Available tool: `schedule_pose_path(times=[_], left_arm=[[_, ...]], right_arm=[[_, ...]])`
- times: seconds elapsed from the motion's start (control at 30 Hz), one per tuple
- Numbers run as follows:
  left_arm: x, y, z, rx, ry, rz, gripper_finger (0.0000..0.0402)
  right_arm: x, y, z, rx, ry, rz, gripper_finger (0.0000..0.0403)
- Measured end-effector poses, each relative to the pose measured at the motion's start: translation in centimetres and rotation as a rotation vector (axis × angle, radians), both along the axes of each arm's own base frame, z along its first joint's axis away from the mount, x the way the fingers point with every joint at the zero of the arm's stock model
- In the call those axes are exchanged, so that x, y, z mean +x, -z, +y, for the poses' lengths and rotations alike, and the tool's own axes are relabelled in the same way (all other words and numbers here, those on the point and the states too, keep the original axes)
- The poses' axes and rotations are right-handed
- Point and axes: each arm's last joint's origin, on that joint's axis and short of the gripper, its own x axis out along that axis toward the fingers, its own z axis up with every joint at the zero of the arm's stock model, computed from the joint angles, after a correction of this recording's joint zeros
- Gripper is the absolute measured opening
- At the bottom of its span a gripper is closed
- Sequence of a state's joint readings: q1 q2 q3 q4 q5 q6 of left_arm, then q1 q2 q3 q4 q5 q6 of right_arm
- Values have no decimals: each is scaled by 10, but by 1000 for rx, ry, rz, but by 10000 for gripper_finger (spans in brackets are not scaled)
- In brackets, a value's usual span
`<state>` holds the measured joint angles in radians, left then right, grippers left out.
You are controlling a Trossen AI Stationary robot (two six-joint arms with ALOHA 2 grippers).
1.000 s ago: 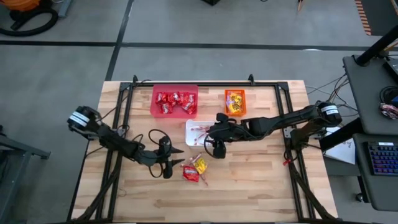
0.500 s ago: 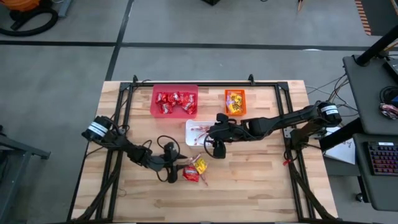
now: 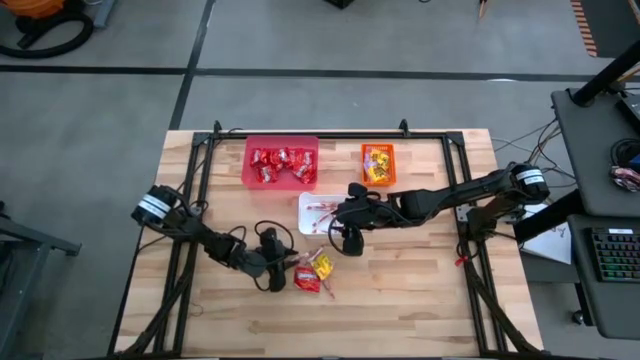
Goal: Sort candy
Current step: Put the white candy into the white bin
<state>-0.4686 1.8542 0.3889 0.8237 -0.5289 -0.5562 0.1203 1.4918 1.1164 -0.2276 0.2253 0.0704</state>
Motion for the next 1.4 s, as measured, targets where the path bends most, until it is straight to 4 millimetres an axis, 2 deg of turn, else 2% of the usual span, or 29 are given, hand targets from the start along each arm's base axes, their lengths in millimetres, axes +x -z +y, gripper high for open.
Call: schedule_pose_path(times=[0.2, 0.27, 0.43, 0.6, 0.8, 0.93, 1.1, 1.27, 1.4], left_arm=[[-3, 4, 2, 25, -8, 46, 29], [-3, 4, 2, 26, -7, 48, 14], [-7, -4, -1, 62, 67, 56, 19], [-19, -21, -1, 59, 178, 37, 12], [-27, -61, 3, 38, 214, -141, 12], [-25, -91, 5, 122, 190, -298, 12], [-24, -116, 8, 216, 141, -443, 16], [-19, -129, 10, 279, 100, -530, 17], [-11, -128, 11, 310, 85, -519, 17]], right_arm=[[0, 0, 1, 0, -2, 1, 178], [-1, 3, 1, -1, -2, 7, 178], [-4, 19, 0, -8, -10, -3, 178], [-6, 32, 2, 39, -67, -81, 178], [-5, 33, 6, 74, -153, -239, 178], [-1, 35, 9, 31, -199, -387, 178], [9, 37, 12, -27, -233, -524, 178], [17, 40, 14, -48, -239, -637, 178], [22, 37, 16, -38, -283, -698, 178]])
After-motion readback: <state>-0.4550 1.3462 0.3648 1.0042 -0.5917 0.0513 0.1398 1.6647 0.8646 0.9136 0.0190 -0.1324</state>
